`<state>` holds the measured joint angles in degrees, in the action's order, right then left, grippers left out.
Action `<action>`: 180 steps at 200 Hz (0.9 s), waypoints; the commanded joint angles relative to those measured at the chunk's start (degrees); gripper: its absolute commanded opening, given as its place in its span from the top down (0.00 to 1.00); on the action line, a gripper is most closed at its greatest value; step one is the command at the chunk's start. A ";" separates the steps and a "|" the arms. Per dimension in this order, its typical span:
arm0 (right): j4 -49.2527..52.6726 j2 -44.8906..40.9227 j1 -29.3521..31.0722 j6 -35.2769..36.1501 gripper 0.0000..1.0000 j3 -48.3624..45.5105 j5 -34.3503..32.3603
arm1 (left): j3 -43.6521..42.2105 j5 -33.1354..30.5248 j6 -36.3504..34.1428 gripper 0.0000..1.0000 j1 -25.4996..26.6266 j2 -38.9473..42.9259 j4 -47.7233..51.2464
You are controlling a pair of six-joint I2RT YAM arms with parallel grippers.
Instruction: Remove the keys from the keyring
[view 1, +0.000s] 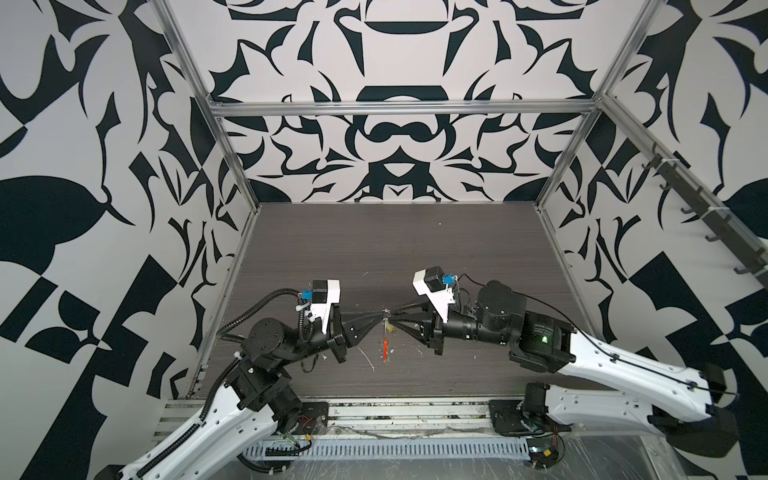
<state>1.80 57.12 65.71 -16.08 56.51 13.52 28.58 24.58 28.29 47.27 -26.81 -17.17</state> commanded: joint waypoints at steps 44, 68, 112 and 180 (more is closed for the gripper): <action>-4.27 1.41 0.29 -0.99 1.00 2.81 2.21 | 1.13 0.24 0.36 1.00 0.20 -0.13 -2.98; -2.03 1.15 0.12 -1.50 1.00 3.70 1.76 | 1.43 -0.57 0.78 1.00 0.20 0.13 -1.44; 12.96 0.26 -3.38 1.96 1.00 8.62 4.95 | 2.55 -1.82 -1.35 0.67 0.15 3.15 6.42; 35.86 6.83 -11.83 13.00 1.00 21.81 21.24 | 7.40 5.49 -1.33 0.61 0.19 -3.05 13.04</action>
<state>28.69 61.89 54.26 -9.52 72.79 26.89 33.98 26.79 27.11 47.27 -27.59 -6.81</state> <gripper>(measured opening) 0.042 0.382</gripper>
